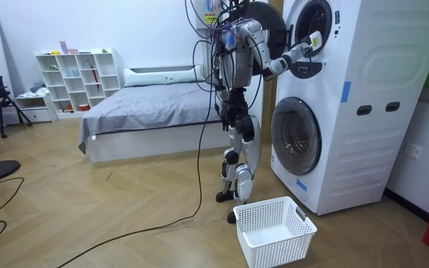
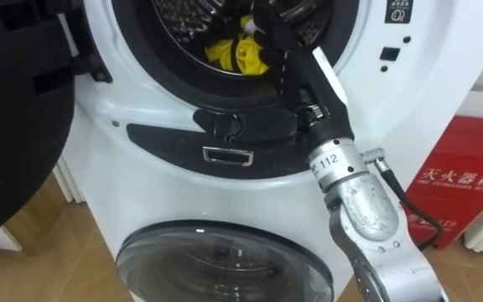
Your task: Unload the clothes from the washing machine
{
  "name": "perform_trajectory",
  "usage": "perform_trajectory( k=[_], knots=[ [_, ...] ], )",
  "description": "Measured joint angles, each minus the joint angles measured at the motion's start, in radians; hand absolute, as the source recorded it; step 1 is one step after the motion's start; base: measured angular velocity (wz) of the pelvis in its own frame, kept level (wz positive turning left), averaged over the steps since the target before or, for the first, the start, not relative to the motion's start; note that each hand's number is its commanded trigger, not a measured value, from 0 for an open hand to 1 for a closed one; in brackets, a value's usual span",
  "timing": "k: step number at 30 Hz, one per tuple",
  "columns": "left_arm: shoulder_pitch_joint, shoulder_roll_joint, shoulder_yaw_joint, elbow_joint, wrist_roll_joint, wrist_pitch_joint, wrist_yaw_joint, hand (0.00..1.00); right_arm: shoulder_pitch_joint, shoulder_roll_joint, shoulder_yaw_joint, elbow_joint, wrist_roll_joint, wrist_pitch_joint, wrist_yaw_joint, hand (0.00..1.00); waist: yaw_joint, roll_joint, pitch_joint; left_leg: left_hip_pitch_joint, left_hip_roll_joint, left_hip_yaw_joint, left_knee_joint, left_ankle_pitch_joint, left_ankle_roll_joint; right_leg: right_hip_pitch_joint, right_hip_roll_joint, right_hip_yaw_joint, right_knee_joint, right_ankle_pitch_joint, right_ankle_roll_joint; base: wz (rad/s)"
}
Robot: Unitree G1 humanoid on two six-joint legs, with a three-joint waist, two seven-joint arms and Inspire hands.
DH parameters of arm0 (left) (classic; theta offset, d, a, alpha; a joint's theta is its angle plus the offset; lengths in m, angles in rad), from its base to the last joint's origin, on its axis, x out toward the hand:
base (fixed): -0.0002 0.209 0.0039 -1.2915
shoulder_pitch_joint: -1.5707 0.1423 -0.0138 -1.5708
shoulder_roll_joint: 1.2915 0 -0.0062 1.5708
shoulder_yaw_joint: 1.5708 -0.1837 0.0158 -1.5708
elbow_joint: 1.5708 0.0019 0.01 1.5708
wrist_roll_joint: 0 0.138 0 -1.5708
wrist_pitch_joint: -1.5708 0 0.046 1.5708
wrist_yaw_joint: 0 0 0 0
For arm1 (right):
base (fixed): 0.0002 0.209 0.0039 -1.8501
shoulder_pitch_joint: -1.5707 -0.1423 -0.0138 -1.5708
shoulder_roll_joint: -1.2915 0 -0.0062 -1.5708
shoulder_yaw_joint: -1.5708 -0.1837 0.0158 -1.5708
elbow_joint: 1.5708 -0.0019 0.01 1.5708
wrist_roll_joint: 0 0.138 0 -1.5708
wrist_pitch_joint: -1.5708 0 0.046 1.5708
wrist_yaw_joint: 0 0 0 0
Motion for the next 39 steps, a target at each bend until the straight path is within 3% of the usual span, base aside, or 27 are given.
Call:
perform_trajectory(
  k=[9,13,17,19,25,29,34,39],
  knots=[
    [-0.005,-0.002,0.001,-0.003,0.0,0.003,0.0,0.0,-0.002,-0.002,-0.008,-0.002,0.007,0.004,-0.018,0.0,-0.009,-0.014,-0.0031,-0.001,-0.001,-0.008,-0.001,0.0,0.0,0.005,-0.004,-0.025,0.001,0.0,0.0,0.02],
    [-0.002,-0.002,0.001,-0.003,0.002,0.028,-0.002,0.0,-0.039,-0.004,-0.008,-0.001,0.073,0.06,-0.031,0.0,-0.016,-0.02,-0.001,-0.005,-0.004,-0.011,0.0,0.0,0.0,0.004,-0.006,-0.027,0.002,0.0,0.0,0.01],
    [0.013,-0.001,0.032,-0.002,0.008,0.045,-0.004,0.0,-0.059,-0.01,-0.008,0.022,0.105,0.088,-0.048,0.0,-0.024,-0.042,0.0012,-0.011,-0.004,-0.023,0.013,0.001,-0.001,0.009,-0.006,-0.037,0.003,0.0,-0.001,0.09],
    [0.026,-0.001,0.039,-0.004,0.028,0.049,-0.008,0.0,-0.072,-0.014,-0.01,0.038,0.116,0.107,-0.07,0.0,-0.024,-0.055,-0.0024,-0.019,-0.005,-0.03,0.02,0.001,-0.001,0.008,-0.007,-0.045,0.003,0.001,-0.003,0.1],
    [0.064,-0.001,0.038,-0.007,0.09,0.09,-0.007,0.0,-0.116,-0.016,-0.01,0.043,0.163,0.181,-0.137,0.0,-0.021,-0.058,-0.0023,-0.028,-0.005,-0.038,0.04,0.002,-0.002,0.004,-0.009,-0.056,0.005,0.001,-0.003,0.05],
    [0.079,-0.003,0.039,-0.028,0.114,0.112,-0.007,0.0,-0.122,-0.016,-0.01,0.043,0.18,0.192,-0.19,0.0,-0.018,-0.059,-0.003,-0.048,-0.006,-0.056,0.052,0.004,-0.005,0.001,-0.013,-0.083,0.003,-0.001,0.0,0.13],
    [0.093,-0.005,0.04,-0.072,0.159,0.133,-0.007,0.0,-0.151,-0.016,-0.01,0.043,0.18,0.231,-0.232,0.0,-0.01,-0.058,-0.0035,-0.072,-0.006,-0.062,0.07,0.007,-0.009,-0.017,-0.01,-0.089,0.005,0.0,-0.001,0.02],
    [0.088,-0.008,0.04,-0.084,0.161,0.141,-0.001,0.0,-0.158,-0.014,-0.008,0.052,0.187,0.239,-0.27,0.0,0.012,-0.058,-0.0035,-0.071,-0.004,-0.064,0.067,0.011,-0.014,-0.019,-0.007,-0.089,0.007,0.001,-0.005,0.0]
  ],
)
